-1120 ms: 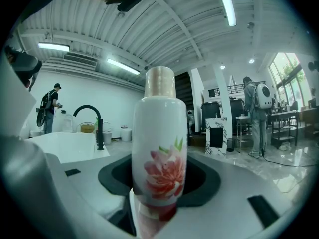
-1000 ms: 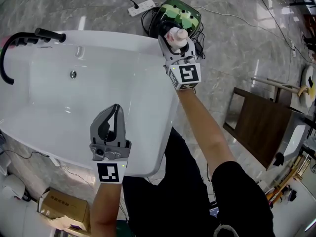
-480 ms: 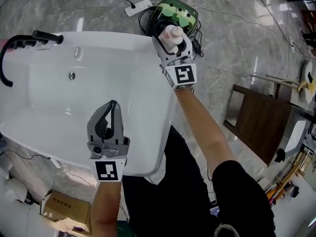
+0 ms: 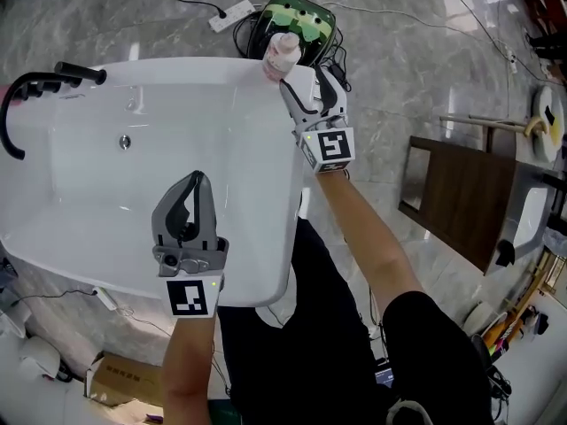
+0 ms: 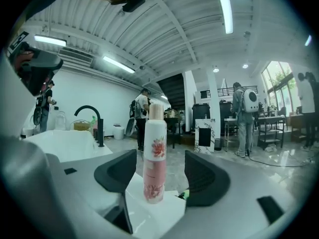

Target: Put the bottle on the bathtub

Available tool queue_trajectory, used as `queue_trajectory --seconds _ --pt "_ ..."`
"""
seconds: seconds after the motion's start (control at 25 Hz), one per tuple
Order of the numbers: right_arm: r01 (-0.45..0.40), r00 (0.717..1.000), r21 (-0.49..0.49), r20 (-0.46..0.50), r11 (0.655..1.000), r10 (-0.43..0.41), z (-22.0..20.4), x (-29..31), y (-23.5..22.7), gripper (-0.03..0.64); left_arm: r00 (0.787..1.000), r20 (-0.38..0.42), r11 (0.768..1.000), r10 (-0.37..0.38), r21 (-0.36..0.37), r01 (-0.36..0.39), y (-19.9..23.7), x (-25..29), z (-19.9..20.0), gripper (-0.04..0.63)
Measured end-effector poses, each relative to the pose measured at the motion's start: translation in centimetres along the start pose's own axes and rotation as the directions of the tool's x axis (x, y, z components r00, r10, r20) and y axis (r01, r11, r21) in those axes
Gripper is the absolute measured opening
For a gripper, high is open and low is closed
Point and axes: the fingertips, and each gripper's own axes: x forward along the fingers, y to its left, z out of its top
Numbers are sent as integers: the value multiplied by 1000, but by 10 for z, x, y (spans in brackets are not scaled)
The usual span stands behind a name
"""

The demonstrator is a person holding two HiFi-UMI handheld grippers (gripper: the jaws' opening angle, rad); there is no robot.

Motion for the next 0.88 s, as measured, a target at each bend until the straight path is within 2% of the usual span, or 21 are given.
queue_trajectory --seconds 0.12,0.2,0.32,0.48,0.56,0.68,0.88 --pt "67 998 19 -6 998 -67 27 -38 7 299 1000 2 1000 13 2 -13 -1 -14 20 11" --pt "111 994 48 2 993 -111 59 -69 22 298 1000 5 1000 19 -3 -19 4 -33 40 11" --pt "145 989 75 30 987 -148 125 -121 61 288 1000 18 1000 4 6 -4 12 -73 80 11" --pt "203 975 35 86 978 -206 224 -186 117 238 997 49 997 -53 65 50 27 -125 133 11" --pt "234 966 13 108 972 -234 274 -218 151 204 997 16 994 -73 77 72 34 -155 154 11" --pt "265 955 -1 141 964 -263 347 -263 202 195 996 -48 994 -81 64 84 46 -200 184 11" --pt "308 935 -38 195 950 -296 436 -340 251 146 996 -48 996 -79 36 80 50 -262 239 11"
